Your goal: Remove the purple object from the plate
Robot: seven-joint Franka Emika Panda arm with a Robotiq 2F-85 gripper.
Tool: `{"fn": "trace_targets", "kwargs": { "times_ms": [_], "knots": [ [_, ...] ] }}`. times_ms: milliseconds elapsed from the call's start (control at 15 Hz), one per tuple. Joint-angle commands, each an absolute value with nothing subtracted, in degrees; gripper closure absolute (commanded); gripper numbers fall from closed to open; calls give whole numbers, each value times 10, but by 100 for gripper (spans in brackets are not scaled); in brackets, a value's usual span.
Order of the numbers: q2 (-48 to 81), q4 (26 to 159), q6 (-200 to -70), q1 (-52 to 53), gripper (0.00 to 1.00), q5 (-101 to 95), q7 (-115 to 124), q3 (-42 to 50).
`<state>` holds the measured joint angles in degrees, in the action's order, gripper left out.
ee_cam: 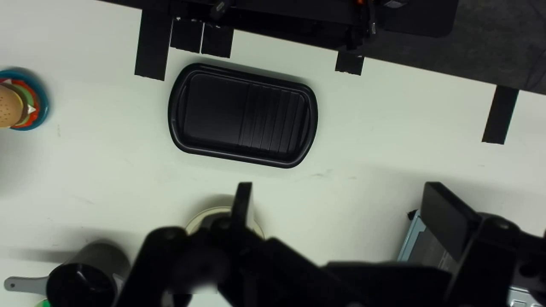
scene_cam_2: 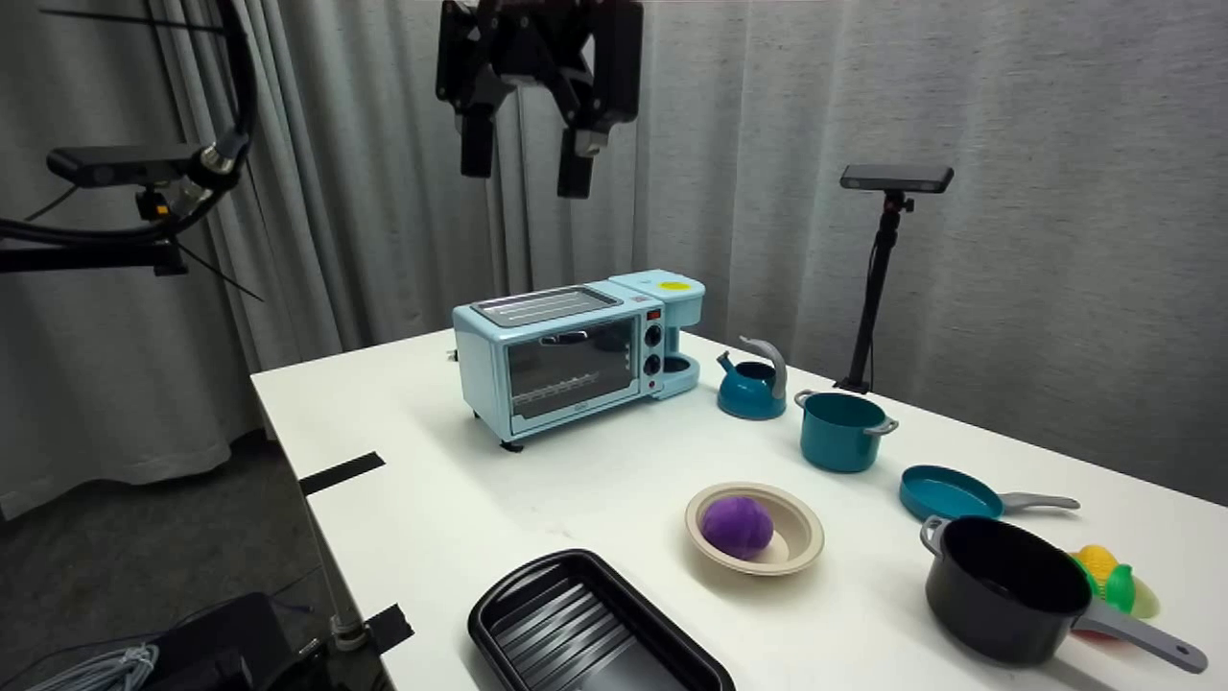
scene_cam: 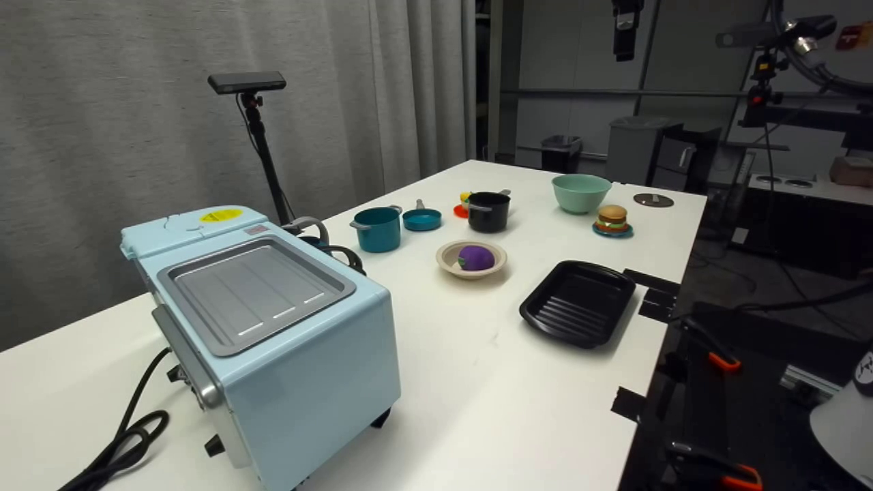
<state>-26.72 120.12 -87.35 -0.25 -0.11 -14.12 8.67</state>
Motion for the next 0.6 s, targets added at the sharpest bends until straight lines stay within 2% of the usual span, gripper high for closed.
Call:
{"fn": "trace_targets", "kwargs": {
  "times_ms": [0, 200, 533],
  "knots": [
    [-266, 1200, -872, -10, 0, 1, -144, 81],
    [-257, 1202, -891, -8, 0, -1, -145, 80],
    [-156, 1194, -1045, -11, 0, 24, -143, 91]
  ]
}}
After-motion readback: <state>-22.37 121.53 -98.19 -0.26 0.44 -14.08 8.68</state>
